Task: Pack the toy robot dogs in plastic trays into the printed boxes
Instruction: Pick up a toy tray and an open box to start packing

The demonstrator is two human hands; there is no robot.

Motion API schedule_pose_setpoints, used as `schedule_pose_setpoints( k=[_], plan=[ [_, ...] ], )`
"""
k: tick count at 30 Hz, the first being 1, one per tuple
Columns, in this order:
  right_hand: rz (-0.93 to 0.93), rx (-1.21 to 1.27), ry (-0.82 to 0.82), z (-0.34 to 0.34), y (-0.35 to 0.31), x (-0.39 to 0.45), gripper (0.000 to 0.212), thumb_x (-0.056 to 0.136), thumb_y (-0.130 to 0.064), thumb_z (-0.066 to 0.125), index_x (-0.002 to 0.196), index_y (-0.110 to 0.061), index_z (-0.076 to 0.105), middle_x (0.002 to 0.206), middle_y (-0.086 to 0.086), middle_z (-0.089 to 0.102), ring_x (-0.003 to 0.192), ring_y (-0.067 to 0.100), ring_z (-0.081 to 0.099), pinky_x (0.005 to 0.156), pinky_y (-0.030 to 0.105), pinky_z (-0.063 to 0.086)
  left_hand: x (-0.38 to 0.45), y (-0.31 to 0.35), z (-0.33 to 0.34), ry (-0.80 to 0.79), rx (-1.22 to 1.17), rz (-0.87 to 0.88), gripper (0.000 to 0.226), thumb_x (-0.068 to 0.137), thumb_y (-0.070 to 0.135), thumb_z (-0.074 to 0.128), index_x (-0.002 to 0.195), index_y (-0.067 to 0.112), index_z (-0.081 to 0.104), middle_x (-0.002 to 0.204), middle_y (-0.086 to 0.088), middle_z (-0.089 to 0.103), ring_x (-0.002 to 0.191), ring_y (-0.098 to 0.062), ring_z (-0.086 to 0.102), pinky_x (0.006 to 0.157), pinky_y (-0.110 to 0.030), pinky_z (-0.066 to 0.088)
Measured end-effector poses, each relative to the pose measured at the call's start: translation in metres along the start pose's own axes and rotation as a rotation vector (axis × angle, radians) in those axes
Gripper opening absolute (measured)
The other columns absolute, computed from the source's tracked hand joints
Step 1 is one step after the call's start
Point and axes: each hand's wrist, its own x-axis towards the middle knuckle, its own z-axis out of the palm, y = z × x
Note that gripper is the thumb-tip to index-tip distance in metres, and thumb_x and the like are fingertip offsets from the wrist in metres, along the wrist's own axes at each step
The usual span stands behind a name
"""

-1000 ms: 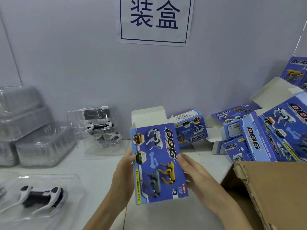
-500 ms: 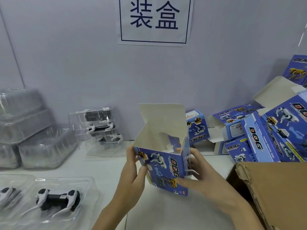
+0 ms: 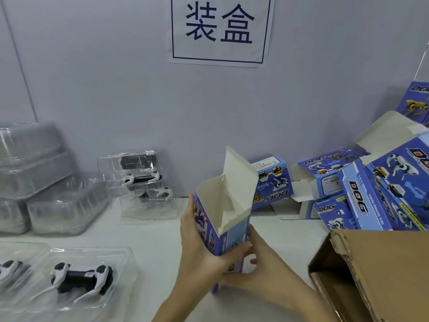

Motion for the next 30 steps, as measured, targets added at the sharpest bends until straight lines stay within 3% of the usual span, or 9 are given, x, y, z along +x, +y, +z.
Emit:
schedule_pose_setpoints(
  k=[6, 9, 13, 16, 20, 22, 25, 27, 30],
  plan=[
    [-0.017, 0.164, 0.082, -0.018, -0.006, -0.001, 0.079, 0.056, -0.090, 0.074, 0.127, -0.061, 0.055, 0.132, -0.025, 0.058, 0.126, -0.006, 0.054, 0.104, 0.025, 0.048, 0.019, 0.003, -0.042, -0.168, -0.212, -0.286, 0.107, 0.053, 0.058, 0.093, 0.144, 0.020, 0.053, 0.114, -0.001, 0.078, 0.101, -0.025, 0.078, 0.073, -0.030, 0.063],
    [0.020, 0.368, 0.156, -0.027, -0.011, 0.002, 0.100, 0.046, -0.095, 0.073, 0.136, -0.061, 0.045, 0.141, -0.015, 0.059, 0.134, 0.005, 0.055, 0.111, 0.034, 0.047, 0.016, 0.001, -0.056, -0.251, -0.329, -0.398, 0.104, 0.036, 0.065, 0.100, 0.120, 0.014, 0.065, 0.100, -0.013, 0.080, 0.086, -0.030, 0.079, 0.068, -0.033, 0.063],
    [0.104, 0.496, -0.051, -0.025, -0.011, -0.004, 0.108, 0.055, -0.085, 0.080, 0.146, -0.039, 0.044, 0.135, -0.006, 0.070, 0.128, 0.019, 0.065, 0.116, 0.051, 0.044, 0.007, -0.001, -0.053, -0.251, -0.536, -0.538, 0.119, 0.014, 0.064, 0.102, 0.115, 0.011, 0.069, 0.097, -0.017, 0.080, 0.078, -0.030, 0.079, 0.061, -0.037, 0.064],
    [0.213, 0.610, -0.071, -0.021, -0.009, -0.010, 0.102, 0.040, -0.077, 0.092, 0.125, -0.027, 0.062, 0.120, 0.005, 0.076, 0.117, 0.031, 0.070, 0.106, 0.049, 0.054, 0.011, 0.003, -0.040, -0.208, -0.460, -0.435, 0.099, 0.041, 0.070, 0.096, 0.114, 0.007, 0.073, 0.102, -0.017, 0.080, 0.083, -0.029, 0.080, 0.063, -0.033, 0.063],
    [0.190, 0.614, 0.177, -0.019, -0.008, -0.002, 0.098, 0.034, -0.074, 0.094, 0.118, -0.032, 0.065, 0.112, 0.008, 0.077, 0.110, 0.041, 0.070, 0.106, 0.059, 0.051, 0.023, 0.005, -0.033, 0.001, -0.134, -0.160, 0.047, 0.090, 0.051, 0.062, 0.125, 0.019, 0.068, 0.108, 0.000, 0.080, 0.103, -0.025, 0.077, 0.069, -0.022, 0.060],
    [0.143, 0.601, 0.249, -0.016, -0.008, 0.001, 0.086, 0.044, -0.073, 0.089, 0.119, -0.040, 0.061, 0.108, -0.009, 0.078, 0.106, 0.024, 0.074, 0.099, 0.049, 0.058, 0.022, 0.007, -0.032, -0.043, -0.094, -0.100, 0.060, 0.092, 0.065, 0.057, 0.140, 0.031, 0.056, 0.118, 0.007, 0.076, 0.112, -0.020, 0.073, 0.077, -0.024, 0.061],
    [0.079, 0.529, 0.320, -0.012, -0.005, 0.002, 0.070, 0.059, -0.066, 0.082, 0.122, -0.052, 0.054, 0.101, -0.028, 0.075, 0.093, -0.003, 0.072, 0.069, 0.015, 0.057, 0.016, 0.006, -0.023, -0.230, -0.104, -0.131, 0.103, 0.070, 0.087, 0.067, 0.156, 0.049, 0.027, 0.141, 0.020, 0.059, 0.125, -0.010, 0.064, 0.092, -0.035, 0.061],
    [0.056, 0.505, 0.309, -0.011, -0.003, 0.003, 0.067, 0.067, -0.056, 0.081, 0.124, -0.058, 0.046, 0.101, -0.030, 0.074, 0.090, -0.009, 0.070, 0.065, 0.008, 0.053, 0.012, 0.003, -0.016, -0.259, -0.100, -0.148, 0.097, 0.076, 0.072, 0.075, 0.156, 0.053, 0.023, 0.146, 0.019, 0.056, 0.127, -0.012, 0.064, 0.089, -0.038, 0.063],
    [0.072, 0.521, 0.243, -0.013, 0.000, 0.004, 0.081, 0.067, -0.056, 0.087, 0.135, -0.051, 0.044, 0.110, -0.016, 0.076, 0.099, 0.004, 0.074, 0.075, 0.019, 0.060, 0.013, -0.005, -0.019, -0.278, -0.127, -0.169, 0.077, 0.093, 0.046, 0.075, 0.155, 0.047, 0.029, 0.146, 0.011, 0.060, 0.128, -0.017, 0.065, 0.086, -0.039, 0.064]
  ],
)
